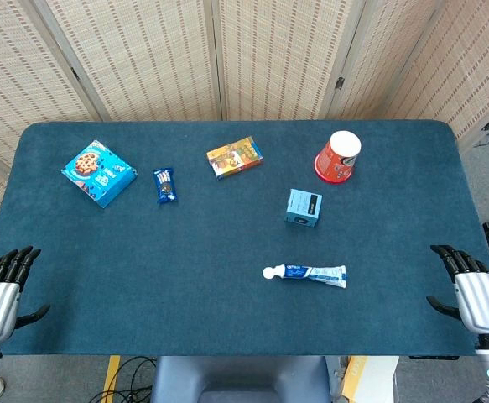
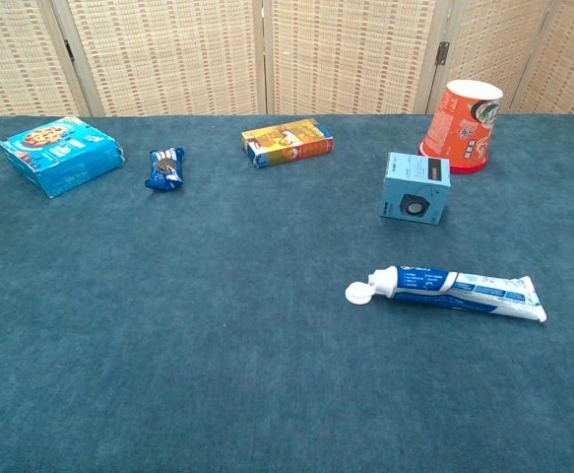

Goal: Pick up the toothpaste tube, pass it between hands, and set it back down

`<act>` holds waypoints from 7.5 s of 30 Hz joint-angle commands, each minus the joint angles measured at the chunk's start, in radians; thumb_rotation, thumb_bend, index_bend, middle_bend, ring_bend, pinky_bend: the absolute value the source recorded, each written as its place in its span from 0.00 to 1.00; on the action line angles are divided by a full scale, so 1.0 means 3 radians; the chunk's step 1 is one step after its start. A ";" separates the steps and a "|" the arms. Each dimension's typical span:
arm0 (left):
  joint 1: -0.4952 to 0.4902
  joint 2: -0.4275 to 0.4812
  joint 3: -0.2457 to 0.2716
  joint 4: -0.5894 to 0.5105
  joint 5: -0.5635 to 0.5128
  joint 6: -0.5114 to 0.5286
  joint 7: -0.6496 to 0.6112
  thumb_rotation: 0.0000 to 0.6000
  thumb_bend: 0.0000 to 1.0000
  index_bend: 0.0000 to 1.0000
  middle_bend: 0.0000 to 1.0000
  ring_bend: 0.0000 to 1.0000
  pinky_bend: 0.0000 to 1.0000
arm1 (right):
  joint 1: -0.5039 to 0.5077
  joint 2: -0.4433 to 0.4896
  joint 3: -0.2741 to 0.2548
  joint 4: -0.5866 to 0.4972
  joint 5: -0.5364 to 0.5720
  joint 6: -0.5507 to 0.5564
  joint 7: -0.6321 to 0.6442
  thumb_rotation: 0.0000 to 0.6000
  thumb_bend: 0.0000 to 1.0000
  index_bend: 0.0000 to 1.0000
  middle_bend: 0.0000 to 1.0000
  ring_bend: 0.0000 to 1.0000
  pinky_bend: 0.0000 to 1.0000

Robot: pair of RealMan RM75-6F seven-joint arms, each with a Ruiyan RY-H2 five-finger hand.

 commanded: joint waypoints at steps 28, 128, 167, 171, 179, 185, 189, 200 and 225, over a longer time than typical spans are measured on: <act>0.0032 0.0027 0.0030 -0.0023 0.0025 0.0038 -0.0039 1.00 0.13 0.13 0.12 0.11 0.16 | 0.0608 -0.0366 -0.0003 0.0027 -0.0066 -0.0907 -0.0057 1.00 0.15 0.16 0.30 0.23 0.36; -0.1517 -0.0784 -0.0405 -0.0140 0.0624 -0.0666 -0.0290 1.00 0.13 0.01 0.09 0.11 0.16 | 0.2465 -0.2085 0.0485 0.0700 0.0011 -0.1627 0.1763 1.00 0.65 0.68 0.68 0.53 0.46; -0.1745 -0.0325 -0.0574 -0.0856 -0.0076 -0.1169 -0.1097 0.01 0.00 0.07 0.08 0.09 0.16 | 0.2663 -0.2141 0.0620 0.0653 0.0315 -0.1847 0.1451 1.00 0.66 0.69 0.69 0.54 0.46; -0.1782 -0.0351 -0.0567 -0.0857 -0.0104 -0.1207 -0.1029 0.00 0.00 0.07 0.08 0.09 0.16 | 0.2713 -0.2189 0.0684 0.0610 0.0404 -0.1891 0.1375 1.00 0.67 0.69 0.69 0.54 0.46; -0.1856 -0.0422 -0.0518 -0.0790 -0.0092 -0.1267 -0.0753 0.00 0.00 0.07 0.08 0.07 0.15 | 0.2786 -0.2284 0.0785 0.0563 0.0555 -0.1945 0.1306 1.00 0.68 0.69 0.69 0.54 0.46; -0.1905 -0.0413 -0.0488 -0.0822 -0.0189 -0.1387 -0.0685 0.00 0.00 0.03 0.07 0.05 0.15 | 0.2808 -0.2331 0.0804 0.0550 0.0579 -0.1935 0.1293 1.00 0.69 0.70 0.70 0.54 0.46; -0.1936 -0.0378 -0.0477 -0.0849 -0.0252 -0.1461 -0.0612 0.00 0.00 0.00 0.05 0.03 0.15 | 0.2816 -0.2345 0.0816 0.0525 0.0600 -0.1941 0.1306 1.00 0.69 0.70 0.70 0.54 0.47; -0.2017 -0.0285 -0.0427 -0.0973 -0.0418 -0.1623 -0.0265 0.00 0.00 0.00 0.02 0.02 0.15 | 0.2828 -0.2363 0.0819 0.0483 0.0651 -0.1956 0.1261 1.00 0.71 0.72 0.72 0.56 0.48; -0.2078 -0.0189 -0.0424 -0.1069 -0.0717 -0.1666 -0.0075 0.00 0.00 0.00 0.00 0.02 0.15 | 0.2827 -0.2262 0.0724 0.0522 0.0688 -0.2100 0.1212 1.00 0.71 0.73 0.72 0.57 0.49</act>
